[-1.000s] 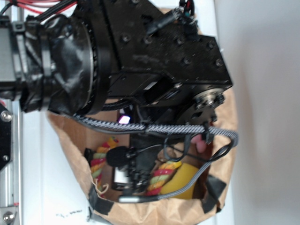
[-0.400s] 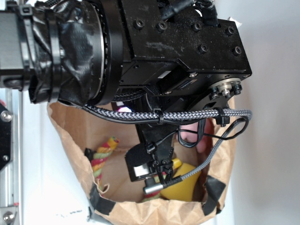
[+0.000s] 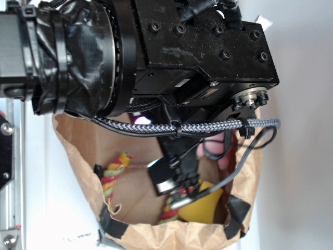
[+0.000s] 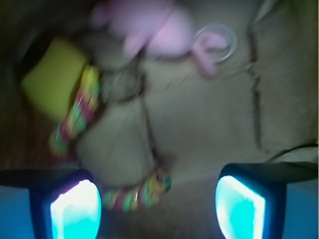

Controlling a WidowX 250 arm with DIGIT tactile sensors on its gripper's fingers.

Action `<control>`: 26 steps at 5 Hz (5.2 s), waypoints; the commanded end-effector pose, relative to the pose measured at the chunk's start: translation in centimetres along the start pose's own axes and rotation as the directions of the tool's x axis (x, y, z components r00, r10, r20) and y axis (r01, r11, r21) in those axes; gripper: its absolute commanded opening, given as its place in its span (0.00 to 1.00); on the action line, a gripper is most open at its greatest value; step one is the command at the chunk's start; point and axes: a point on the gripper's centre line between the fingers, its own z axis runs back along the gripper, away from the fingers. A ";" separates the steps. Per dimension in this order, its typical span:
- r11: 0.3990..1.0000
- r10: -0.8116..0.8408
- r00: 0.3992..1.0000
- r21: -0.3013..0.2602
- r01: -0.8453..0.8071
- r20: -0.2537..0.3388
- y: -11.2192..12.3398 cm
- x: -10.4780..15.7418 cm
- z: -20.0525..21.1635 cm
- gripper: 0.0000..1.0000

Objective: Grab the multicolored rope.

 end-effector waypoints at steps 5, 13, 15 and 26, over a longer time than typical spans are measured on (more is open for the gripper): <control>0.996 -0.086 0.995 -0.018 0.087 0.043 -2.4 -0.1 -4.5 1.00; 0.924 0.363 0.929 -0.100 -0.369 -0.078 -1.0 -2.2 -4.1 1.00; 0.843 0.537 0.842 -0.014 -0.538 -0.040 -1.5 -1.6 -4.4 1.00; 0.936 0.350 0.936 0.045 -0.348 -0.030 0.6 -6.8 -6.4 0.00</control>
